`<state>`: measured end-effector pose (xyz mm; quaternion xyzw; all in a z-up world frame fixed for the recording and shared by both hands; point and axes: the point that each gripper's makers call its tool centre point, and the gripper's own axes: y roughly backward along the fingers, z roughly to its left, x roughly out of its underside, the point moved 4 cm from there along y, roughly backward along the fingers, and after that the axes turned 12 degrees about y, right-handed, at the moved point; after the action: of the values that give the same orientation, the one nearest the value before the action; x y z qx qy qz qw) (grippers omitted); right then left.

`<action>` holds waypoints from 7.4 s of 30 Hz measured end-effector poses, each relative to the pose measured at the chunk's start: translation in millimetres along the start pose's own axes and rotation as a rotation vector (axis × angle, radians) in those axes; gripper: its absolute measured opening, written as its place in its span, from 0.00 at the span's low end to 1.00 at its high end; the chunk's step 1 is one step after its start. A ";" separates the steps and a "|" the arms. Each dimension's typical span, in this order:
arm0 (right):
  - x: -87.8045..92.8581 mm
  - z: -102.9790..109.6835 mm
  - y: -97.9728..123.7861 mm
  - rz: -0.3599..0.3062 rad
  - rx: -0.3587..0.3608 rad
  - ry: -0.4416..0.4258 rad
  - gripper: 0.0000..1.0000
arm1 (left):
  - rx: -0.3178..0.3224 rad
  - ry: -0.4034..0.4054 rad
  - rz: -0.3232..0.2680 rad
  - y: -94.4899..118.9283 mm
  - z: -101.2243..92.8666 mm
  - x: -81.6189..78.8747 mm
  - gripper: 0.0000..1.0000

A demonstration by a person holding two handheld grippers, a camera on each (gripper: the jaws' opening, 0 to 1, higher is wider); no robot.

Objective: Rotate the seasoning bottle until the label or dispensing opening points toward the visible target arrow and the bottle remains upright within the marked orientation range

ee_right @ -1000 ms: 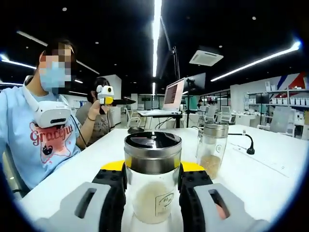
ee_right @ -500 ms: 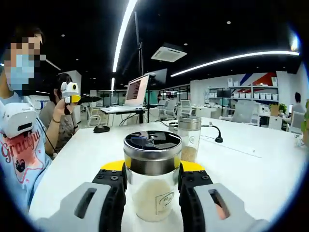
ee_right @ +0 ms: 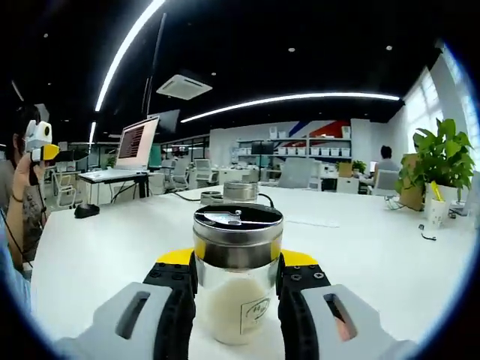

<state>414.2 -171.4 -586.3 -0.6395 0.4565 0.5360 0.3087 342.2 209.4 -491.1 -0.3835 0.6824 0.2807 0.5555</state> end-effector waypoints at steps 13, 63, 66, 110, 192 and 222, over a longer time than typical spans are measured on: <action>2.5 13.1 4.9 0.006 0.355 -0.015 0.41 | -0.015 0.008 -0.019 6.6 6.0 -6.9 0.97; -5.8 -32.2 7.8 -0.272 -0.997 0.069 0.68 | 0.031 0.036 0.009 -8.3 -8.7 1.1 0.96; -1.8 -15.9 7.3 -0.262 -1.102 0.061 0.65 | 0.031 0.026 0.016 -8.9 -11.4 2.4 0.96; 9.8 -5.4 -22.7 -0.129 -0.672 0.056 0.43 | 0.060 0.063 0.059 -17.0 -17.7 14.1 0.94; -72.5 -76.6 -108.4 -0.234 -0.618 0.117 0.59 | 0.022 0.057 0.066 -17.0 -2.2 18.3 0.94; 5.6 -9.4 -169.3 -0.215 -0.931 -0.009 0.47 | 0.009 0.066 0.121 -32.8 0.7 31.4 0.93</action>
<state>573.0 -114.6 -605.5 -0.7512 0.0975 0.6513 0.0451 367.2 185.3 -520.5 -0.3479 0.7235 0.2978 0.5166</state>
